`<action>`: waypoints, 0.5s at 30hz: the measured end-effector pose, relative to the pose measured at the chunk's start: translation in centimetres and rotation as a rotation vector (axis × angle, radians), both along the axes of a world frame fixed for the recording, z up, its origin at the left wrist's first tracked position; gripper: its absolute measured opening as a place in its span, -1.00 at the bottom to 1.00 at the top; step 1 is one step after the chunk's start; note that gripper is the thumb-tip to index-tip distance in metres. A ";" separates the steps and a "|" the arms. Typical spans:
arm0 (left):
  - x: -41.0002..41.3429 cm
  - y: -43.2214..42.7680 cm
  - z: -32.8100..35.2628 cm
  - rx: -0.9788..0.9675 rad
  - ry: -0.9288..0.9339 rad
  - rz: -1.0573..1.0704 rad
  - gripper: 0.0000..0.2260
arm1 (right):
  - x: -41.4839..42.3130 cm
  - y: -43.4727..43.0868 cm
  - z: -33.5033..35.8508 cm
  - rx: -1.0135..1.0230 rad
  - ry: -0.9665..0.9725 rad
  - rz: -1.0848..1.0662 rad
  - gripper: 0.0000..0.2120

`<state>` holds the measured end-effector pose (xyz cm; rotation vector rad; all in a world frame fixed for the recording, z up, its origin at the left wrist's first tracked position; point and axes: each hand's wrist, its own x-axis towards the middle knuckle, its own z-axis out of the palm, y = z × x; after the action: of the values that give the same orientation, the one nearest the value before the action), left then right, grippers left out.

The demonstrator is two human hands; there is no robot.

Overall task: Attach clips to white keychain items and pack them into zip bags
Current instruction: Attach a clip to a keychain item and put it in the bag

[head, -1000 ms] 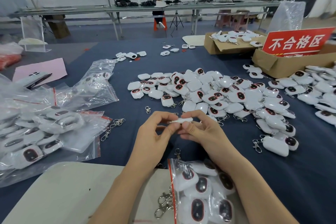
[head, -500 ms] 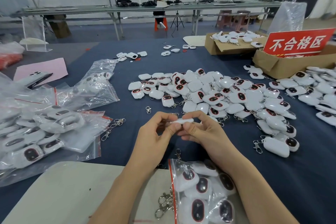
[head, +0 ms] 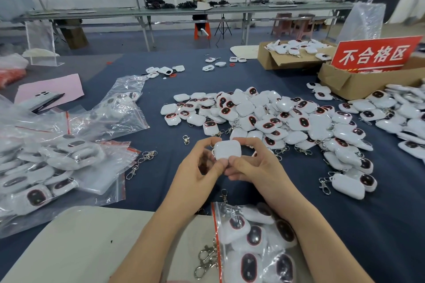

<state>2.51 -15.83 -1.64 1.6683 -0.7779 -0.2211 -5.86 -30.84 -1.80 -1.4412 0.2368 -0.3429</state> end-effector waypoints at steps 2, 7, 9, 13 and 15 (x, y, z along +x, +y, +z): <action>0.0 0.0 0.2 -0.018 0.001 0.016 -0.75 | 0.1 0.1 -0.1 -0.008 -0.015 -0.014 -0.78; 0.0 0.0 0.3 -0.040 0.032 0.048 -0.71 | 0.0 0.0 -0.3 -0.007 -0.036 -0.030 -0.83; 0.0 0.0 0.3 -0.039 0.032 0.051 -0.72 | 0.0 0.0 -0.3 -0.020 -0.031 -0.030 -0.83; 0.0 0.1 0.4 -0.043 0.020 0.053 -0.73 | 0.0 0.0 -0.3 -0.012 -0.030 -0.039 -0.84; 0.0 0.1 0.4 -0.045 0.013 0.055 -0.73 | 0.0 0.0 -0.3 -0.008 -0.030 -0.036 -0.84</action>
<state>2.51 -15.74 -1.19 1.6422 -0.7214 -0.1746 -5.85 -30.82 -2.06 -1.4397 0.2376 -0.3945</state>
